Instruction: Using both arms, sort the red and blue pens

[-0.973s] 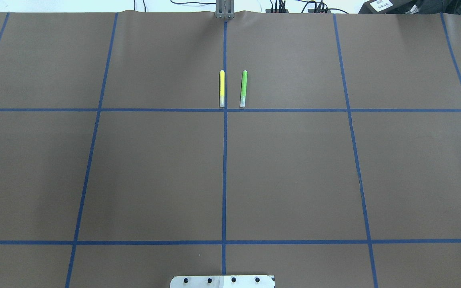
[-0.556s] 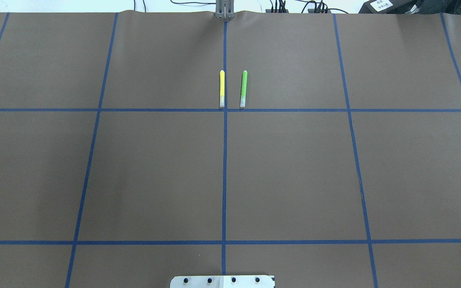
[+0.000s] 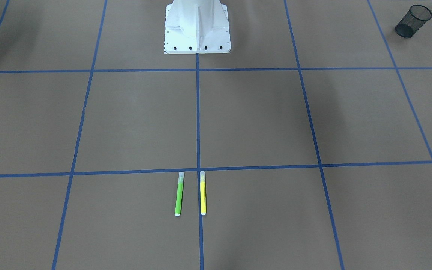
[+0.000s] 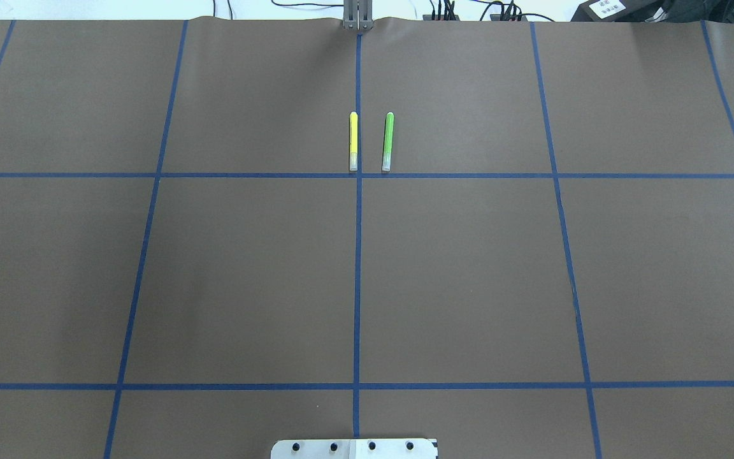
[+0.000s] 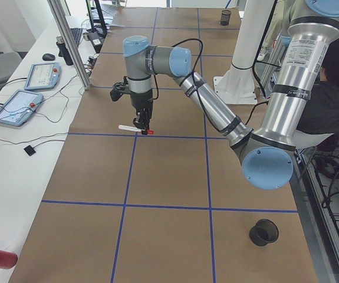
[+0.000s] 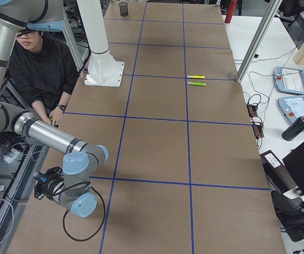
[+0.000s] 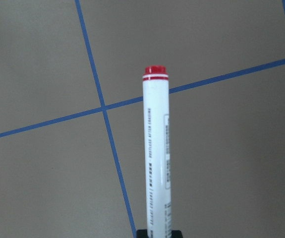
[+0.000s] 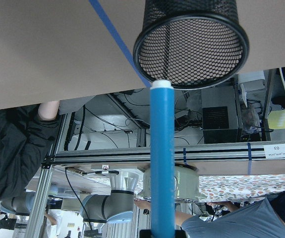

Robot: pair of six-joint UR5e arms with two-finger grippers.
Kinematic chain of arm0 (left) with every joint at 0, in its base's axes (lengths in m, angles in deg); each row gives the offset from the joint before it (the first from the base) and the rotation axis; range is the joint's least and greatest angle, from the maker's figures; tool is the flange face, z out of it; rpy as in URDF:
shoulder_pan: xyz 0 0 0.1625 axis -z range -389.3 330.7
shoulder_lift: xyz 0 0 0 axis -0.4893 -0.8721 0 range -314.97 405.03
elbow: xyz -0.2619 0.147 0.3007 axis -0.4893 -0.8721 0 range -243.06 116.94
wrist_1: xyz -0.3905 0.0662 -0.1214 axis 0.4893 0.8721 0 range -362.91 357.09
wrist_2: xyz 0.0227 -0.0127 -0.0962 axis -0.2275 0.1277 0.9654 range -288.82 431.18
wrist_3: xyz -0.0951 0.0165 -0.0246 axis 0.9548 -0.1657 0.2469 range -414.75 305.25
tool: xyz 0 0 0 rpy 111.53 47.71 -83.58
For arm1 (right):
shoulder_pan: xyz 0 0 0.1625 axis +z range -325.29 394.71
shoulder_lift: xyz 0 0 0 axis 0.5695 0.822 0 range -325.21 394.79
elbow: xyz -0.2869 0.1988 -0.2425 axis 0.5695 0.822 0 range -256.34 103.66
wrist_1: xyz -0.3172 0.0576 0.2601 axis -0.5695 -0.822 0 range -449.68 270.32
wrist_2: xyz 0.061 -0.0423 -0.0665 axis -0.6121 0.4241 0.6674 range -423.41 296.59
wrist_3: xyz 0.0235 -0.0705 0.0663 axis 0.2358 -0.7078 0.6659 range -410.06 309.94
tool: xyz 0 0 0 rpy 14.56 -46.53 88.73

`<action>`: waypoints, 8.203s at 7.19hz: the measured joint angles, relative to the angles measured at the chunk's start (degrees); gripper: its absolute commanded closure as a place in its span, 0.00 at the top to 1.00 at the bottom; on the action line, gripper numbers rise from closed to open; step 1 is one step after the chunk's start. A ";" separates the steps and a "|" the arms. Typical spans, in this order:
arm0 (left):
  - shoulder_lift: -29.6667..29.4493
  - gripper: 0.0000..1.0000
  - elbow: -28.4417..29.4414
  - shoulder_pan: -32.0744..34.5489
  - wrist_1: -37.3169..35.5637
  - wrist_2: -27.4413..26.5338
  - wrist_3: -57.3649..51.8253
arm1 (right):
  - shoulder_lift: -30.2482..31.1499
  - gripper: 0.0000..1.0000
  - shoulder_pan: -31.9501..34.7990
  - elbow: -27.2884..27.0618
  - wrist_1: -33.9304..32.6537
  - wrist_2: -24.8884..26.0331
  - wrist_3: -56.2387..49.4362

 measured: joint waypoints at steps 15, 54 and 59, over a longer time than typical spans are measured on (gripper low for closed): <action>27.58 0.00 4.07 12.19 -0.43 0.40 -0.83 | -21.23 1.00 -3.08 -2.00 50.31 -14.00 36.69; 19.10 1.00 15.48 14.57 33.07 12.73 10.67 | -21.63 1.00 -6.99 -6.93 59.10 -20.97 42.79; 18.83 1.00 16.43 11.87 41.10 12.76 14.80 | -22.81 1.00 -6.99 -3.73 59.21 -20.36 47.86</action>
